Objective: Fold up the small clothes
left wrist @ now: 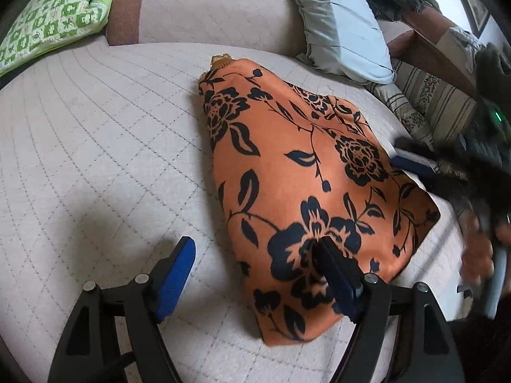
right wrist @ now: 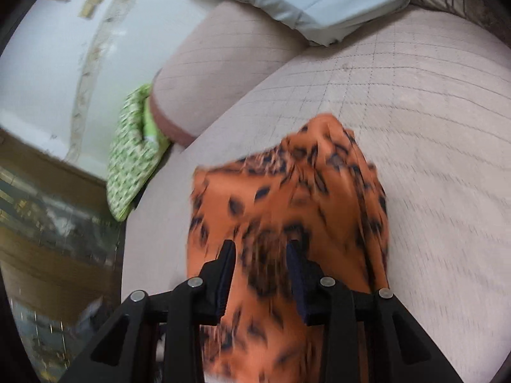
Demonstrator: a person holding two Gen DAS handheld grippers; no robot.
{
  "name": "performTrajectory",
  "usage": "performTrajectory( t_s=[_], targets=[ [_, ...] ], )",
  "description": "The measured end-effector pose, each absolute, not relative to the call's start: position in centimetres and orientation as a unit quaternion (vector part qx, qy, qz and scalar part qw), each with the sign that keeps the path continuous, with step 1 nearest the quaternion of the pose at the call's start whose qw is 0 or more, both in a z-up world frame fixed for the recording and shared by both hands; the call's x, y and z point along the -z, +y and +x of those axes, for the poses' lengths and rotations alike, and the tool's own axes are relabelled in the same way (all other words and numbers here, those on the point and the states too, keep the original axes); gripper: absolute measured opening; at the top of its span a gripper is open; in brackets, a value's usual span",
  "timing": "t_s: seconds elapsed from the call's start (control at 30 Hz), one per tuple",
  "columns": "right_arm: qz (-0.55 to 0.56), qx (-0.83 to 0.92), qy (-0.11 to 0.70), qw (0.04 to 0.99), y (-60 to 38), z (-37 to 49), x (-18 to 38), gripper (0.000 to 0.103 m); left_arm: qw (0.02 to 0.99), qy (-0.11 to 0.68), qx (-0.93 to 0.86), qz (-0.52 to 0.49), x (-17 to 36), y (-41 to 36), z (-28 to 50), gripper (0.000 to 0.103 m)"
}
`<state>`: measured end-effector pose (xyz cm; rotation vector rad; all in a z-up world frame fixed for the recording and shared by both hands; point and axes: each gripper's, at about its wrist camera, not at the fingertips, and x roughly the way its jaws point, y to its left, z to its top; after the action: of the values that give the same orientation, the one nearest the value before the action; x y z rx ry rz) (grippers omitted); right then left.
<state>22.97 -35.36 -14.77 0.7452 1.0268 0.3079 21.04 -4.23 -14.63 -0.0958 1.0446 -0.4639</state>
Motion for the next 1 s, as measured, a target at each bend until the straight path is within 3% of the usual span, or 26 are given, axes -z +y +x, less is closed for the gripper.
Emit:
performTrajectory(
  t_s=[0.2,0.3,0.57,0.8,1.0],
  targets=[
    [0.335,-0.132,0.505,0.785,-36.1,17.5,18.9,0.037,0.826,0.516,0.226,-0.015,16.5,-4.6,20.3,0.082],
    [0.326,-0.116,0.526,0.777,-36.0,18.6,17.6,0.037,0.834,0.504,0.223,-0.002,15.8,-4.8,20.0,0.082],
    [0.313,-0.201,0.499,0.782,-29.1,28.9,12.9,0.038,0.828,0.512,0.225,-0.034,15.7,-3.8,20.5,0.082],
    [0.317,-0.239,0.564,0.724,-21.6,38.8,18.3,0.039,0.819,0.520,0.236,-0.047,16.3,-3.5,21.2,0.082],
    [0.382,-0.213,0.542,0.717,-22.0,40.8,21.1,0.036,0.819,0.521,0.236,-0.042,16.4,-3.6,21.4,0.083]
  ],
)
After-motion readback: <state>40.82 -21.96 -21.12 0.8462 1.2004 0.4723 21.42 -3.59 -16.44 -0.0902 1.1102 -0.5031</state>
